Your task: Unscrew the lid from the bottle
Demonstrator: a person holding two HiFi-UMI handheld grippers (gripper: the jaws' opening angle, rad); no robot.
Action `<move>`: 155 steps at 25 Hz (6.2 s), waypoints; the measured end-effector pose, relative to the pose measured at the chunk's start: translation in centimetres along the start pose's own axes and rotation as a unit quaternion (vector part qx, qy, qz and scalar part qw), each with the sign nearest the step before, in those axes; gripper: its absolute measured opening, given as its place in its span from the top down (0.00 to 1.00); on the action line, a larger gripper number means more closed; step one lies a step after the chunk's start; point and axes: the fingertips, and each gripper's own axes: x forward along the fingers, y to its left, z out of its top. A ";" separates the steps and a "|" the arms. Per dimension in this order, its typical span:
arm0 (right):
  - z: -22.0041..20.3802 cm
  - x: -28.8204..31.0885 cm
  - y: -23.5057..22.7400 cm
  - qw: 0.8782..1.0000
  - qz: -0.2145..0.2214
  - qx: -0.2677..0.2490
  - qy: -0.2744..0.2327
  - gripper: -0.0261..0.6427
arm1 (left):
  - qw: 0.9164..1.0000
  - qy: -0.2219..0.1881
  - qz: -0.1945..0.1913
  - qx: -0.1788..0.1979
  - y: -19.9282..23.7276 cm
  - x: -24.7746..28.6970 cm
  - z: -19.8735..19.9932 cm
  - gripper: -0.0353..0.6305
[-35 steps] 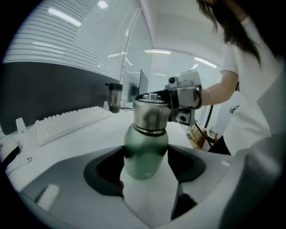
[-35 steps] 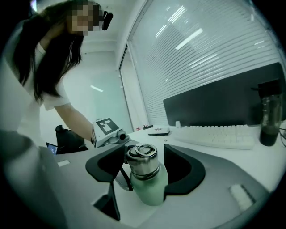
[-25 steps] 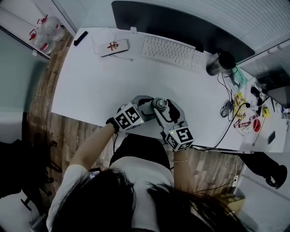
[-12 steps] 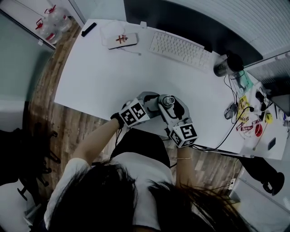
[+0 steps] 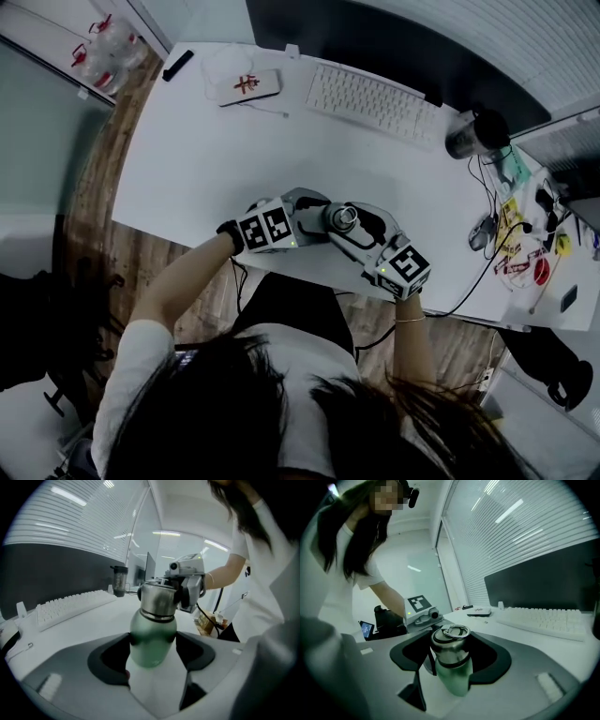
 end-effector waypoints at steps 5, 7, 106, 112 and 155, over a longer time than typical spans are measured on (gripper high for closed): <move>0.0 0.3 0.5 0.996 0.089 -0.011 0.032 0.58 | 0.998 0.018 -0.057 0.033 -0.1 -0.2 -0.2 0.41; -0.1 0.4 0.6 0.992 0.121 -0.011 0.043 0.58 | 0.995 0.029 -0.082 0.048 -0.1 -0.3 -0.2 0.41; 6.8 -2.5 1.6 0.999 0.043 -0.016 -0.018 0.58 | 0.998 0.004 -0.034 0.052 -1.5 -6.5 2.7 0.41; 10.3 -4.6 0.7 0.998 -0.024 -0.039 -0.052 0.58 | 0.997 -0.033 -0.003 0.069 -1.6 -8.2 6.8 0.41; 17.3 -15.1 -1.5 0.910 -0.369 -0.048 -0.184 0.58 | 0.881 -0.229 0.408 -0.072 3.4 -17.4 18.0 0.86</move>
